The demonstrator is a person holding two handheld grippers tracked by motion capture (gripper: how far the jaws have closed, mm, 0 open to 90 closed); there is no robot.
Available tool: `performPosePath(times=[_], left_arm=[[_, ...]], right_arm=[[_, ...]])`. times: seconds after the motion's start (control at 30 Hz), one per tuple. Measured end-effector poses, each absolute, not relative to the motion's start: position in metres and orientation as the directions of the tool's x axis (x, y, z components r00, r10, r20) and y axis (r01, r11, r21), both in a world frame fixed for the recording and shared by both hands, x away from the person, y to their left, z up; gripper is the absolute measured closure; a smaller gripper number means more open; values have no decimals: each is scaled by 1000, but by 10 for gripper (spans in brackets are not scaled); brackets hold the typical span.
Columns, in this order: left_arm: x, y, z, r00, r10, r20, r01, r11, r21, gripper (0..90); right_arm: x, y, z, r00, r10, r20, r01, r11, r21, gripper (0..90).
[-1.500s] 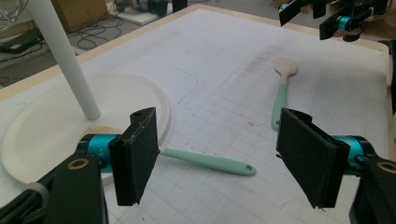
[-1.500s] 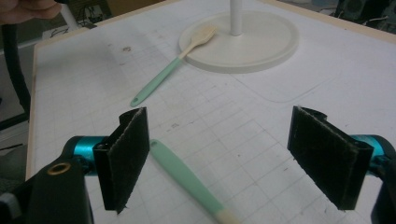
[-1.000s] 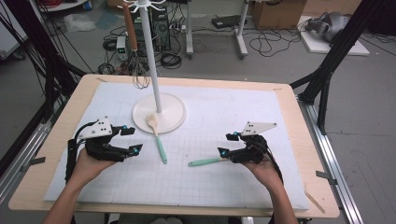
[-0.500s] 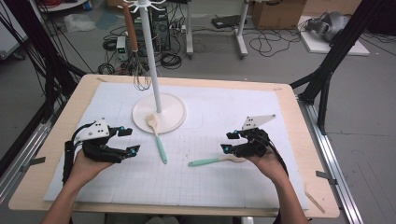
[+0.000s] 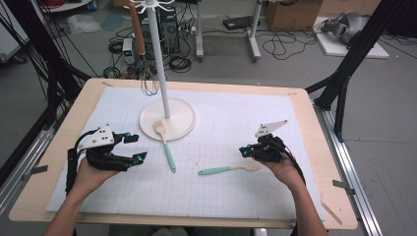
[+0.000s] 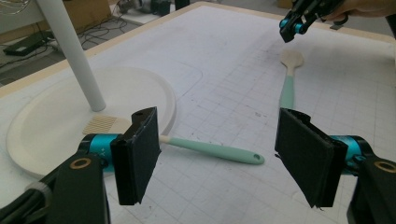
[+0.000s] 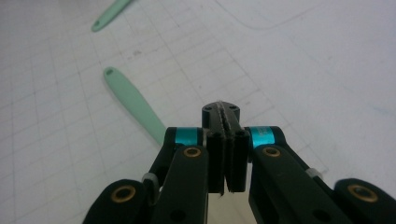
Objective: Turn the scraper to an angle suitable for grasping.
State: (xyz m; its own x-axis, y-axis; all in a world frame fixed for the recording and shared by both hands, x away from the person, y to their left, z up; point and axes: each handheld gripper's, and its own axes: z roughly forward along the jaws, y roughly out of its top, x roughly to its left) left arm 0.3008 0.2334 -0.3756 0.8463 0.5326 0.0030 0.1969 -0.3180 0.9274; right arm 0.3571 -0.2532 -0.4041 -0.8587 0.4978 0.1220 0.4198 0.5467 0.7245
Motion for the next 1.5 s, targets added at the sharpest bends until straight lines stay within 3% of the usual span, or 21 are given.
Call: performPosePath(times=[0.67,1.13,1.5], left_arm=[[300,235,-375,848,530,11,183,-312,932,307],[299,236,-372,849,528,13,175,-305,936,305],[300,237,-373,847,531,12,178,-306,935,298]], right_arm=[[370,-257,-432,-837,536,106,479,627,614,889],[372,-264,-433,-825,556,103,492,615,617,891],[369,-268,-432,-847,515,128,478,635,607,892]])
